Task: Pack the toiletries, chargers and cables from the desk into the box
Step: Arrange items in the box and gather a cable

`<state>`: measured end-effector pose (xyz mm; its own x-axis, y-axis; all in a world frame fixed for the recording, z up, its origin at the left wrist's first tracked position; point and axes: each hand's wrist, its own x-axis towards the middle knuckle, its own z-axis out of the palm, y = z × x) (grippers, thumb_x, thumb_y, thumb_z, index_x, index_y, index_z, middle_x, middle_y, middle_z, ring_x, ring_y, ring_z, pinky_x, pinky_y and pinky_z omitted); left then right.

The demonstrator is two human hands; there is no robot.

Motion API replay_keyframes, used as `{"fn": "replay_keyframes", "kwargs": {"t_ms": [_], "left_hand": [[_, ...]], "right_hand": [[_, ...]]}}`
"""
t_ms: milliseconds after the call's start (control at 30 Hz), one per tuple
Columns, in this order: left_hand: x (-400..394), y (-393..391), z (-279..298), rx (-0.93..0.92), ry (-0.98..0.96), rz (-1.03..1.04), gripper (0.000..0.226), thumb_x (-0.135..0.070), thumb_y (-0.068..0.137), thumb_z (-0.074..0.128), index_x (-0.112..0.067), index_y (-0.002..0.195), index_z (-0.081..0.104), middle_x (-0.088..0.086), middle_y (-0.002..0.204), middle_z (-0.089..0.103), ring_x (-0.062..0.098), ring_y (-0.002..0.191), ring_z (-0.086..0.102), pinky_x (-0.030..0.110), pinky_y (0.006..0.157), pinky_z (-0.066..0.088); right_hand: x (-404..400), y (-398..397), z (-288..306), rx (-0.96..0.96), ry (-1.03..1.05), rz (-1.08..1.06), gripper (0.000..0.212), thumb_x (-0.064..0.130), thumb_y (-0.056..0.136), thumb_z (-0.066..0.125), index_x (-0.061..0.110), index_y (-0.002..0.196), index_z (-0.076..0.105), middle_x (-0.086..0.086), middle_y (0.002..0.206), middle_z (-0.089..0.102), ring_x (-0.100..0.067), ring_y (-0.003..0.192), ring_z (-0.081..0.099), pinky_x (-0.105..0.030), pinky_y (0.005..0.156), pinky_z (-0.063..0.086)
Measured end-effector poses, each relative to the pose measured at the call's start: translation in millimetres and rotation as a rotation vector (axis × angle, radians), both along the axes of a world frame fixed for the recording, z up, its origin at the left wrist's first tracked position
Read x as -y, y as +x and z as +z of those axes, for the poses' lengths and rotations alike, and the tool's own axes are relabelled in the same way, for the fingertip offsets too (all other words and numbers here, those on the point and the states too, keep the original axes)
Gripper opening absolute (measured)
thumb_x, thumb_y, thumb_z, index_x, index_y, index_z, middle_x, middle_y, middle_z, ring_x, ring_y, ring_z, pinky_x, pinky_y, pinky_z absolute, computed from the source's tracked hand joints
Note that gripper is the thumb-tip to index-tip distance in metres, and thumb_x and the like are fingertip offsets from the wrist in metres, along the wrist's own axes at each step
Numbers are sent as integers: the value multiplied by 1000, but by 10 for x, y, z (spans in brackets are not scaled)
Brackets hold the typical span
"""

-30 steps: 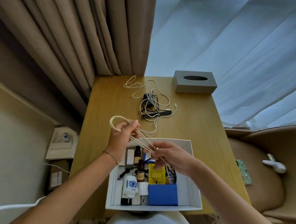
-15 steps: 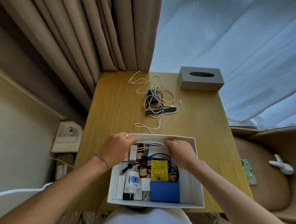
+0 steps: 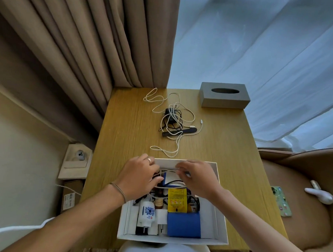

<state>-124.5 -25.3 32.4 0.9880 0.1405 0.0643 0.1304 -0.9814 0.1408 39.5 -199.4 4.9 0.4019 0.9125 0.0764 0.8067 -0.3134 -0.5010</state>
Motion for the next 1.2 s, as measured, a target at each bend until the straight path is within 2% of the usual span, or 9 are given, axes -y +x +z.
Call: {"fn": "replay_keyframes", "kwargs": {"t_ms": [133, 333, 500, 733, 833, 900, 967, 1100, 1200], "left_hand": [[-66, 370, 194, 65, -202, 134, 21, -40, 93, 54, -27, 88, 69, -11, 85, 63, 8, 81, 54, 28, 64, 51], [-132, 1120, 8, -195, -358, 381, 20, -30, 96, 53, -23, 94, 72, -5, 88, 69, 12, 79, 64, 35, 74, 59], [-73, 1602, -403, -433, -241, 491, 33, -33, 96, 49, -10, 90, 71, 11, 89, 71, 28, 84, 69, 34, 68, 54], [-74, 2010, -926, -627, -88, 526, 38, -51, 91, 58, -16, 104, 67, 3, 99, 67, 23, 93, 64, 31, 70, 47], [-93, 2096, -1046, -673, -79, 561, 26, -41, 89, 64, -19, 101, 66, 1, 96, 64, 22, 95, 62, 35, 79, 45], [-112, 2108, -1101, -672, -135, 607, 12, -32, 91, 63, -20, 94, 64, 1, 101, 67, 23, 102, 61, 40, 95, 42], [-152, 2078, -1108, -628, -240, 638, 13, -29, 94, 58, -19, 94, 65, 2, 100, 67, 23, 102, 61, 42, 99, 42], [-239, 1896, -875, -423, -534, 614, 26, -34, 99, 52, -18, 84, 65, 2, 76, 64, 16, 70, 59, 33, 67, 47], [-282, 1724, -563, -208, -718, 585, 31, -38, 100, 52, -17, 80, 64, 4, 70, 65, 15, 62, 58, 31, 60, 46]], "right_hand": [[-156, 255, 241, -126, 107, -188, 19, 27, 96, 60, 26, 105, 76, 13, 89, 77, 1, 73, 67, -22, 68, 58], [-352, 790, 191, -352, -15, -396, 20, 17, 93, 61, 27, 102, 75, 9, 98, 77, -3, 87, 69, -29, 79, 60], [-378, 1022, 42, -392, -86, -385, 21, 17, 93, 59, 27, 100, 75, 7, 98, 76, -2, 87, 68, -28, 80, 59], [-265, 1188, -126, -420, -115, -341, 23, 17, 94, 57, 25, 105, 75, 7, 104, 77, -5, 93, 69, -29, 84, 60], [-218, 1226, -149, -425, -102, -329, 23, 18, 95, 58, 25, 107, 75, 8, 105, 77, -4, 96, 69, -27, 85, 59], [-198, 1234, -138, -439, -93, -323, 23, 18, 95, 57, 26, 108, 75, 8, 105, 77, -3, 96, 69, -27, 85, 59], [-196, 1242, -87, -456, -75, -327, 24, 18, 94, 57, 27, 106, 75, 10, 103, 76, -2, 96, 69, -28, 86, 58], [-238, 1226, 90, -467, 10, -317, 22, 18, 95, 59, 26, 106, 76, 11, 100, 76, -1, 94, 69, -28, 85, 58], [-302, 1178, 262, -439, 84, -313, 23, 18, 96, 59, 28, 107, 75, 13, 100, 75, 5, 90, 64, -18, 78, 54]]}}
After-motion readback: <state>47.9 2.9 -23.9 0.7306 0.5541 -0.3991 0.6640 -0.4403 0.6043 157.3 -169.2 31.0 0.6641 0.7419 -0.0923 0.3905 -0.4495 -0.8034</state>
